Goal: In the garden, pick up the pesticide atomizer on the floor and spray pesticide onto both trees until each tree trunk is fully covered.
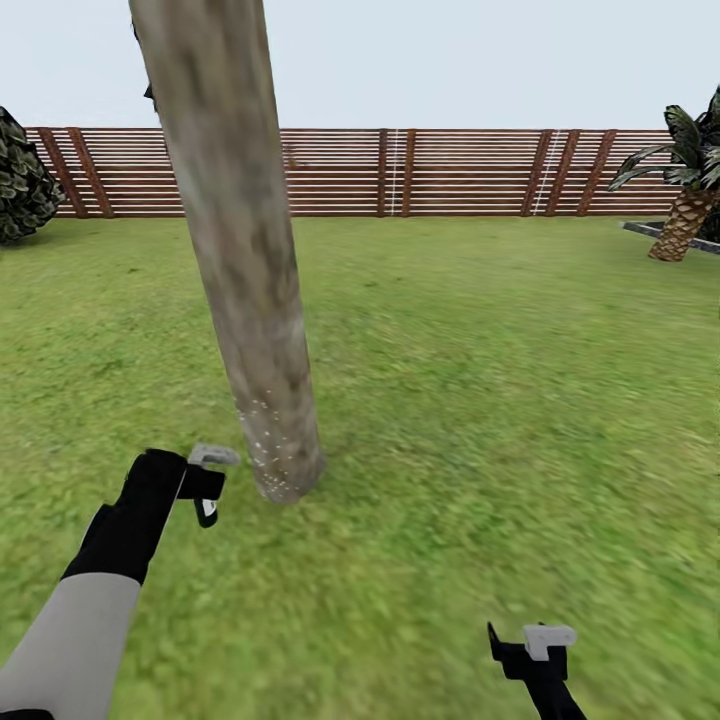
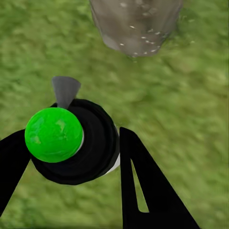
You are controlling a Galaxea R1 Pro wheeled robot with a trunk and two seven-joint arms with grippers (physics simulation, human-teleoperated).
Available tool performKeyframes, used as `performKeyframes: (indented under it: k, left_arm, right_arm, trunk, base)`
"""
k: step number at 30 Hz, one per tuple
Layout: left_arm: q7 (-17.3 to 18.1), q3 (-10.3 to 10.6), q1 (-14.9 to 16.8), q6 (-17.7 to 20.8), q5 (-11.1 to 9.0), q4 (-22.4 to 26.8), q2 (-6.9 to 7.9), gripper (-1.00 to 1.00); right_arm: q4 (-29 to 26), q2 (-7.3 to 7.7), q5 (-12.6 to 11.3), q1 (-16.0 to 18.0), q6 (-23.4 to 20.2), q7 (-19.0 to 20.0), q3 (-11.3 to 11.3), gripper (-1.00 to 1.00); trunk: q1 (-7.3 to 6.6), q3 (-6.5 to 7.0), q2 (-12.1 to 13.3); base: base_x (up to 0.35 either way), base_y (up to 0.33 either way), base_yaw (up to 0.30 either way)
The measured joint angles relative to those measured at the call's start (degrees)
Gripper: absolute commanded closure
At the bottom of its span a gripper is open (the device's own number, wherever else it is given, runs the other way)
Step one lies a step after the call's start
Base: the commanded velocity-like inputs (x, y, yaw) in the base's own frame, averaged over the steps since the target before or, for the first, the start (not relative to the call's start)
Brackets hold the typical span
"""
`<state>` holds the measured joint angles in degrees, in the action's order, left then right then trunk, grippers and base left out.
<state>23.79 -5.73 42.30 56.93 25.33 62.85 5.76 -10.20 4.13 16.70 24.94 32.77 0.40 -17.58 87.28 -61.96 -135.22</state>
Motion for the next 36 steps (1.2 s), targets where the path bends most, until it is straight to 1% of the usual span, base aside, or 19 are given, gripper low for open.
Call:
performKeyframes:
  k: [1, 2, 5, 6, 8, 10, 11, 12, 15, 19, 21, 25, 26, 27, 28, 31, 33, 36]
  left_arm:
    - [-1.14, -0.01, -0.35, 0.01, -0.23, -0.02, -0.16, 1.0]
    - [-1.55, 0.01, -0.49, -0.03, -0.44, -0.13, -0.23, 1.0]
    - [-1.89, -0.05, -1.54, -0.17, -0.47, -0.32, -0.29, 1.0]
    - [-1.95, -0.06, -2.55, -0.74, -0.49, -0.39, -0.3, 1.0]
    - [-2.05, -0.15, -4.0, -2.62, -0.47, -0.46, -0.31, 1.0]
    - [-2.19, -0.74, -5.24, -5.15, -0.51, -1.46, -0.34, 1.0]
    - [-2.23, -2.01, -5.64, -7.17, -0.83, -3.46, -0.49, 1.0]
    - [-2.24, -2.89, -5.78, -8.7, -1.58, -5.12, -0.64, 1.0]
    - [-2.54, -4.04, -5.89, -11.51, -2.62, -7.07, -0.8, 1.0]
    - [-6.0, -4.65, -6.05, -12.19, -2.9, -7.98, -0.9, 1.0]
    - [-6.96, -4.74, -6.08, -12.28, -2.9, -9.11, -0.87, 1.0]
    - [-7.39, -4.81, -6.11, -12.39, -3.02, -10.9, -0.84, 1.0]
    - [-7.69, -4.83, -6.1, -12.74, -2.96, -12.16, -0.79, 1.0]
    - [-8.57, -5.21, -6.1, -13.95, -2.86, -13.23, -0.76, 1.0]
    - [-10.09, -6.25, -6.09, -15.95, -2.72, -14.24, -0.76, 1.0]
    - [-13.44, -9.28, -6.09, -20.08, -3.1, -16.59, -0.89, 1.0]
    - [-14.08, -9.83, -6.09, -20.87, -3.35, -18.0, -1.07, 1.0]
    - [-14.41, -10.16, -6.09, -21.29, -3.28, -18.83, -1.26, 1.0]
  right_arm:
    - [0.0, -0.01, 0.0, 0.0, 0.01, 0.01, 0.0, -1.0]
    - [0.0, 0.0, 0.0, 0.01, 0.01, -0.02, 0.0, -1.0]
    - [0.0, -0.01, 0.0, 0.01, 0.02, -0.02, 0.0, -1.0]
    - [0.0, -0.05, 0.0, 0.0, 0.02, -0.02, 0.01, -1.0]
    - [0.0, -0.05, 0.0, 0.01, 0.02, -0.04, 0.0, -1.0]
    - [0.0, -0.05, 0.0, 0.0, 0.02, -0.05, 0.0, -1.0]
    - [0.0, -0.07, 0.0, -0.01, 0.02, -0.05, 0.0, -1.0]
    - [0.0, -0.08, 0.0, -0.01, 0.02, -0.05, 0.0, -1.0]
    - [0.0, -0.08, 0.0, -0.01, 0.02, -0.05, 0.0, -1.0]
    - [0.0, -0.08, 0.0, 0.0, 0.02, -0.05, 0.0, -1.0]
    - [0.0, -0.08, 0.0, -0.01, 0.02, -0.05, 0.0, -1.0]
    - [0.0, -0.08, 0.0, 0.0, 0.02, -0.05, 0.0, -1.0]
    - [0.0, -0.08, 0.0, 0.0, 0.02, -0.05, 0.0, -1.0]
    - [0.0, -0.08, 0.0, 0.0, 0.02, -0.05, 0.0, -1.0]
    - [0.0, -0.08, 0.0, 0.0, 0.02, -0.05, 0.0, -1.0]
    - [0.0, -0.08, 0.0, -0.01, 0.02, -0.05, 0.0, -1.0]
    - [0.0, -0.08, 0.0, -0.02, 0.02, -0.05, 0.0, -1.0]
    - [0.0, -0.08, 0.0, -0.01, 0.02, -0.05, 0.0, -1.0]
  trunk:
    - [0.0, 0.0, 0.0]
    - [0.0, 0.0, 0.0]
    - [0.0, 0.0, 0.0]
    - [0.0, -0.01, 0.0]
    - [0.0, 0.0, 0.0]
    - [0.0, 0.0, 0.0]
    - [0.0, -0.01, 0.0]
    - [0.0, 0.0, 0.0]
    - [0.0, 0.0, 0.0]
    - [0.0, 0.0, 0.0]
    - [0.0, 0.0, 0.0]
    - [0.0, 0.0, 0.0]
    - [0.0, 0.0, 0.0]
    - [0.0, 0.0, 0.0]
    - [0.0, 0.0, 0.0]
    - [0.0, 0.0, 0.0]
    - [0.0, 0.0, 0.0]
    - [0.0, 0.0, 0.0]
  base:
    - [0.054, -0.259, 0.0]
    - [0.085, -0.265, 0.0]
    - [0.11, -0.27, 0.0]
    - [0.13, -0.271, 0.0]
    - [0.137, -0.271, 0.0]
    - [0.148, -0.266, 0.0]
    - [0.159, -0.258, 0.0]
    - [0.16, -0.257, 0.0]
    - [0.163, -0.255, 0.067]
    - [0.163, -0.254, 0.242]
    - [0.136, -0.257, 0.273]
    - [0.051, -0.267, 0.277]
    - [0.008, -0.272, 0.277]
    - [0.004, -0.272, 0.277]
    - [0.003, -0.272, 0.278]
    - [0.001, -0.272, 0.277]
    - [0.0, -0.272, 0.277]
    - [0.0, -0.272, 0.277]
